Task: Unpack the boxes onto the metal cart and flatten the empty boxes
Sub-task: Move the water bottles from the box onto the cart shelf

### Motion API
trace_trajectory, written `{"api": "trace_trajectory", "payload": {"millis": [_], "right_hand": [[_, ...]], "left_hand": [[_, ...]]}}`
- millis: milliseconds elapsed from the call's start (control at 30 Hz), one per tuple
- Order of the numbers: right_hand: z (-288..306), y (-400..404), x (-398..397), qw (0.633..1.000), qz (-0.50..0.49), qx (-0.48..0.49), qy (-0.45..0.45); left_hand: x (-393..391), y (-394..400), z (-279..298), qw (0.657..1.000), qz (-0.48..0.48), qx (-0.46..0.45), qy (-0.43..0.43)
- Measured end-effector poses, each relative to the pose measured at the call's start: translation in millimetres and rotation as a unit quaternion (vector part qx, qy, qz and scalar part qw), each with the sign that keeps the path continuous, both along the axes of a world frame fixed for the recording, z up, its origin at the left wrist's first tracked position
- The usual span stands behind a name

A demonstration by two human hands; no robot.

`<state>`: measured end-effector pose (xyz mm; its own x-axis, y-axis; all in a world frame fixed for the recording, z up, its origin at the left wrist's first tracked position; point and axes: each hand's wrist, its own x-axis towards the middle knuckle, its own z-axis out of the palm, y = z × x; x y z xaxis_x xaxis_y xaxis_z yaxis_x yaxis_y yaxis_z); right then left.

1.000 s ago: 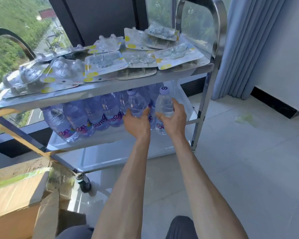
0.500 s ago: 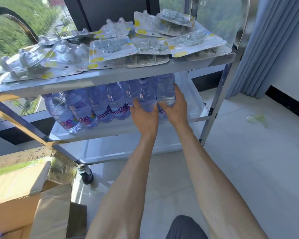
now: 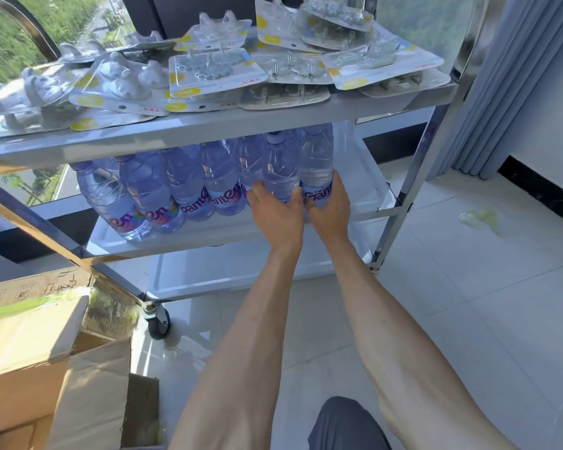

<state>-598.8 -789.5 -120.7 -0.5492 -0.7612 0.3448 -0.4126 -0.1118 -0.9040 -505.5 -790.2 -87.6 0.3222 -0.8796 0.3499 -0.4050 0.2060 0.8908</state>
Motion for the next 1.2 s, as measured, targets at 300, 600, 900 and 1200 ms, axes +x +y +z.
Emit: {"api": "trace_trajectory", "payload": {"millis": [300,600,900,1200], "right_hand": [[-12.4,-1.1,-0.2,0.999,-0.037,0.027,0.006],[-14.8,-3.1,-1.1,0.998,-0.055,0.032,-0.012],[-3.2,-12.0,1.2,0.994,-0.084,0.059,-0.035],[-3.8,-11.0,2.5,0.995,-0.096,0.011,0.016]], "left_hand": [[-9.5,-5.4,-4.1,1.0,0.022,-0.009,0.005],[-12.4,-7.4,-7.0,0.999,0.001,-0.032,0.02],[3.0,-7.1,-26.3,0.995,-0.046,-0.074,-0.056],[-0.6,-10.5,-31.1,0.996,-0.048,-0.053,-0.058]]}}
